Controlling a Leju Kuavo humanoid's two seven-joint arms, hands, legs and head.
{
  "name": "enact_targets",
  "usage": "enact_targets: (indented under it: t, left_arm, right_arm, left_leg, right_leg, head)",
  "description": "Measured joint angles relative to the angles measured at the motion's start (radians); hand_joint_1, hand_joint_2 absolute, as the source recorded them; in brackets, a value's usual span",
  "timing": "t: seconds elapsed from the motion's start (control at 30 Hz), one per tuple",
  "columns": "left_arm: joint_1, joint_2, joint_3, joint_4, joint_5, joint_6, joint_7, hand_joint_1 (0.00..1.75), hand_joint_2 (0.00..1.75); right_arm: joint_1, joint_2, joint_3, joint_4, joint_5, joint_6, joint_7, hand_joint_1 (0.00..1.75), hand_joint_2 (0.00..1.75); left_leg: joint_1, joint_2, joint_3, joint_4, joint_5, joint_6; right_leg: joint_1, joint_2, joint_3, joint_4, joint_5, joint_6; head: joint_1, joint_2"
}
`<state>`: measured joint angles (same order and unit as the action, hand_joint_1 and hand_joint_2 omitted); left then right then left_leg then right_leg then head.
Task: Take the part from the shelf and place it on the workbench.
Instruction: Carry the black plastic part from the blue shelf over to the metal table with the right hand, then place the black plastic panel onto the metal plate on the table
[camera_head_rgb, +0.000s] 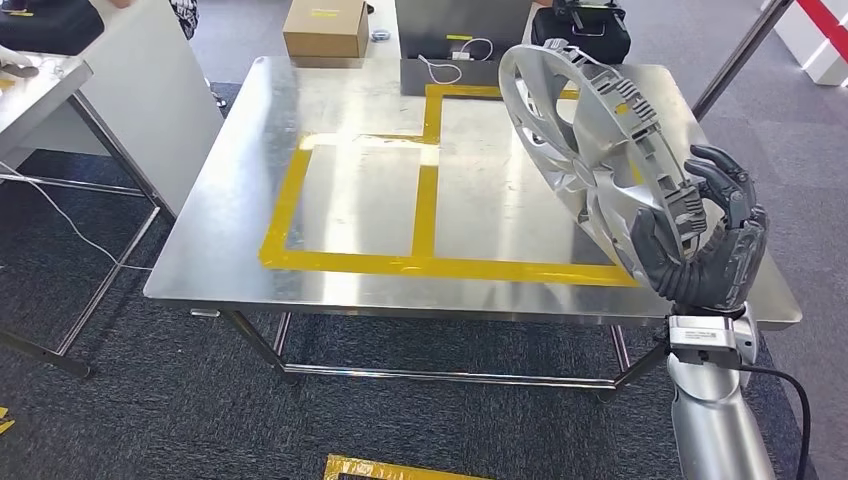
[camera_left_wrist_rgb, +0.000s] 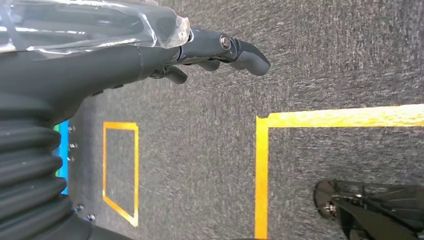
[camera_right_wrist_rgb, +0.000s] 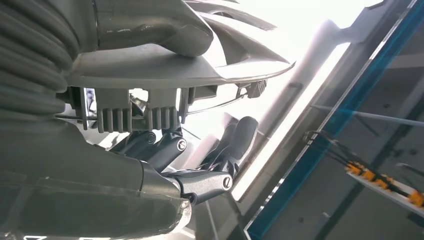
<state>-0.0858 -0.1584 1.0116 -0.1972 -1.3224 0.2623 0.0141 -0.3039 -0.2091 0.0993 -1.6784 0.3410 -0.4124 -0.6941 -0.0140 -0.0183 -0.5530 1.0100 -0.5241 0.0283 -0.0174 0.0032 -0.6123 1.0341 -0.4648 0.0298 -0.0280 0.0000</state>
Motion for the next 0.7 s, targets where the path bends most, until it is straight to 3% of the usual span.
enact_targets:
  t: [0.07,0.13,0.23,0.27,0.3,0.33,0.4,0.43,0.5,0.6,0.63,0.7]
  left_arm:
    - [-0.001,0.0,0.0,0.0,0.0,0.003,0.0,0.0,1.75]
    - [-0.002,0.0,0.0,0.0,0.0,0.006,0.0,0.0,1.75]
    - [-0.001,0.001,0.0,0.0,0.001,0.008,0.002,0.0,1.75]
    - [0.0,0.001,0.0,0.0,0.002,0.008,0.004,0.0,1.75]
    - [0.001,0.001,0.0,0.0,0.003,0.009,0.007,0.0,1.75]
    - [0.002,0.001,0.0,0.0,0.003,0.01,0.008,0.0,1.75]
    - [0.001,0.001,0.001,0.0,0.004,0.012,0.01,0.0,1.75]
    - [0.0,0.001,0.001,0.0,0.005,0.013,0.009,0.0,1.75]
    - [-0.001,0.0,0.001,0.0,0.003,0.014,0.006,0.0,1.75]
    - [0.0,-0.001,0.0,0.0,0.0,0.014,0.004,0.0,1.75]
    - [0.0,-0.002,0.0,0.0,-0.001,0.014,0.002,0.0,1.75]
    - [-0.002,-0.003,0.001,0.0,0.001,0.014,-0.006,0.0,1.75]
  right_arm:
    - [0.0,0.0,0.0,0.001,0.001,-0.001,0.0,1.75,1.75]
    - [0.0,0.0,0.0,0.002,0.0,-0.002,0.0,1.75,1.75]
    - [0.002,0.0,0.001,0.002,-0.003,-0.001,0.0,1.75,1.75]
    - [0.003,0.001,0.001,0.003,-0.005,0.0,0.0,1.75,1.75]
    - [0.005,0.001,0.002,0.004,-0.007,0.002,0.0,1.75,1.75]
    - [0.005,0.001,0.002,0.004,-0.01,0.005,0.0,1.75,1.75]
    - [0.004,0.001,0.002,0.006,-0.016,0.008,0.0,1.75,1.75]
    - [0.002,0.001,0.002,0.008,-0.018,0.009,0.0,1.75,1.75]
    - [-0.001,0.002,0.003,0.012,-0.02,0.011,0.0,1.75,1.75]
    - [-0.002,0.004,0.005,0.021,0.003,0.031,0.018,1.75,1.75]
    - [-0.007,0.005,0.008,0.032,0.035,0.043,0.038,1.75,1.75]
    - [-0.037,0.005,0.029,0.09,0.17,0.087,0.124,1.75,1.75]
  left_leg:
    - [0.001,0.002,0.002,0.0,-0.007,-0.009]
    - [0.002,0.005,-0.018,0.045,-0.031,-0.023]
    - [0.012,0.008,-0.13,0.235,-0.094,-0.038]
    - [0.015,0.009,-0.163,0.278,-0.097,-0.04]
    - [0.017,0.009,-0.178,0.283,-0.08,-0.04]
    - [0.017,0.009,-0.172,0.248,-0.044,-0.04]
    - [0.017,0.009,-0.12,0.114,0.035,-0.038]
    - [0.015,0.009,-0.096,0.059,0.056,-0.035]
    - [0.012,0.009,-0.074,0.016,0.058,-0.026]
    - [0.014,0.007,-0.065,0.009,0.055,-0.006]
    - [0.016,0.008,-0.06,0.006,0.054,0.001]
    - [0.016,0.01,-0.051,0.004,0.049,0.011]
  right_leg:
    - [-0.003,0.002,0.005,-0.006,-0.003,-0.009]
    - [-0.01,0.0,0.016,-0.011,-0.008,-0.02]
    - [-0.012,-0.002,0.027,-0.012,-0.018,-0.027]
    - [-0.013,-0.002,0.031,-0.012,-0.022,-0.026]
    - [-0.013,-0.001,0.036,-0.012,-0.026,-0.025]
    - [-0.014,-0.001,0.043,-0.012,-0.031,-0.023]
    - [-0.014,0.0,0.058,-0.012,-0.043,-0.015]
    - [-0.013,0.001,0.062,-0.012,-0.048,-0.01]
    - [-0.011,0.002,0.065,-0.015,-0.054,0.001]
    - [-0.013,0.0,0.069,-0.014,-0.064,0.017]
    - [-0.013,0.0,0.058,0.012,-0.077,0.021]
    - [-0.011,-0.001,-0.004,0.128,-0.123,0.023]
  head:
    - [0.0,0.0]
    - [-0.003,0.0]
    - [-0.006,0.0]
    - [-0.007,0.0]
    - [-0.007,0.0]
    - [-0.006,0.0]
    - [-0.006,0.0]
    - [-0.006,0.0]
    - [-0.005,0.0]
    - [-0.004,0.0]
    - [-0.002,0.0]
    - [0.001,0.0]
